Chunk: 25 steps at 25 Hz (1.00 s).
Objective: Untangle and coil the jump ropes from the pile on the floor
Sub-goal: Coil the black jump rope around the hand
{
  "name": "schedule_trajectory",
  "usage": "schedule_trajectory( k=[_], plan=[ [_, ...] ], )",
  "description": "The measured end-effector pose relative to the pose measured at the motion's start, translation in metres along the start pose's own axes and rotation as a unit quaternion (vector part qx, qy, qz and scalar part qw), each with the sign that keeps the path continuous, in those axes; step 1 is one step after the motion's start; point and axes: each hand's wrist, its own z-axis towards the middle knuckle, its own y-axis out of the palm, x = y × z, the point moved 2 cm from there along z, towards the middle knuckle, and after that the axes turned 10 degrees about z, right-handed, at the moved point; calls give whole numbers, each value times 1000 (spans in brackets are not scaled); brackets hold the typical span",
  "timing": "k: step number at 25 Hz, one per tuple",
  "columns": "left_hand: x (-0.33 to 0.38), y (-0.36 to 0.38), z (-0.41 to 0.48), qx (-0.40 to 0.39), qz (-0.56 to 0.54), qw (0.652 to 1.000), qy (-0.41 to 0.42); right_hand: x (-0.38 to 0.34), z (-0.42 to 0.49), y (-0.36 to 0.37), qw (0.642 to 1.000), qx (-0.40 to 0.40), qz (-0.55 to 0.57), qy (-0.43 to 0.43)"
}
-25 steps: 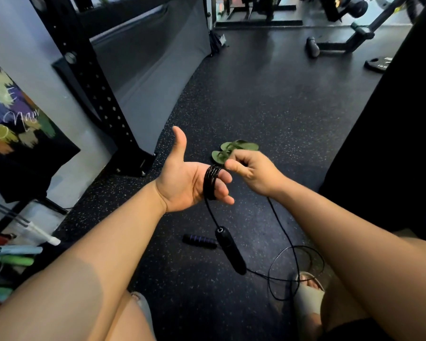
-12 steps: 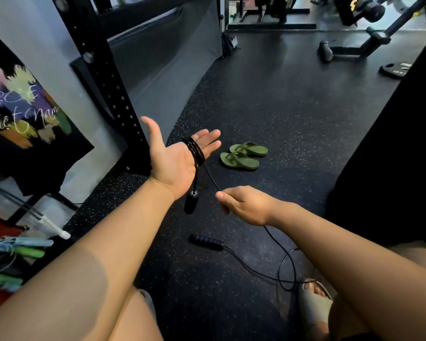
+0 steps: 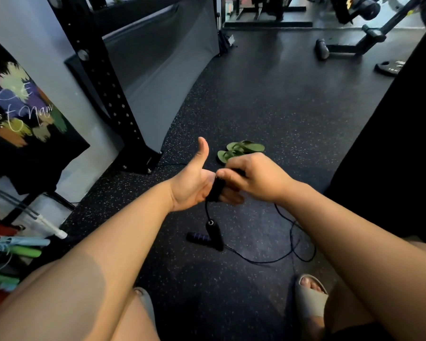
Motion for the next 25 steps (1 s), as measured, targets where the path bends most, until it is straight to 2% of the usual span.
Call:
schedule_trajectory(
  k=[4, 7, 9, 13, 17, 20, 22, 25],
  plan=[
    [12, 3, -6, -45, -56, 997, 25, 26, -4, -4, 986, 64, 136, 69],
    [18, 5, -9, -70, -122, 988, 60, 39, -7, 7, 976, 77, 169, 110],
    [21, 5, -10, -58, -177, 978, 88, 50, -10, 21, 970, 74, 184, 143],
    [25, -2, -14, 27, -290, 945, 149, 51, -17, 51, 953, 22, 220, 208],
    [26, -11, -15, 119, -322, 916, 205, 36, -13, 58, 924, -58, 269, 268],
    [24, -19, -12, 174, -330, 900, 227, 25, -14, 60, 915, -138, 260, 276],
    [22, -22, -8, 215, -300, 907, 205, 15, -13, 55, 922, -157, 245, 255],
    [17, -17, -1, 258, -187, 939, 132, 4, -9, 39, 959, -160, 147, 184]
  ],
)
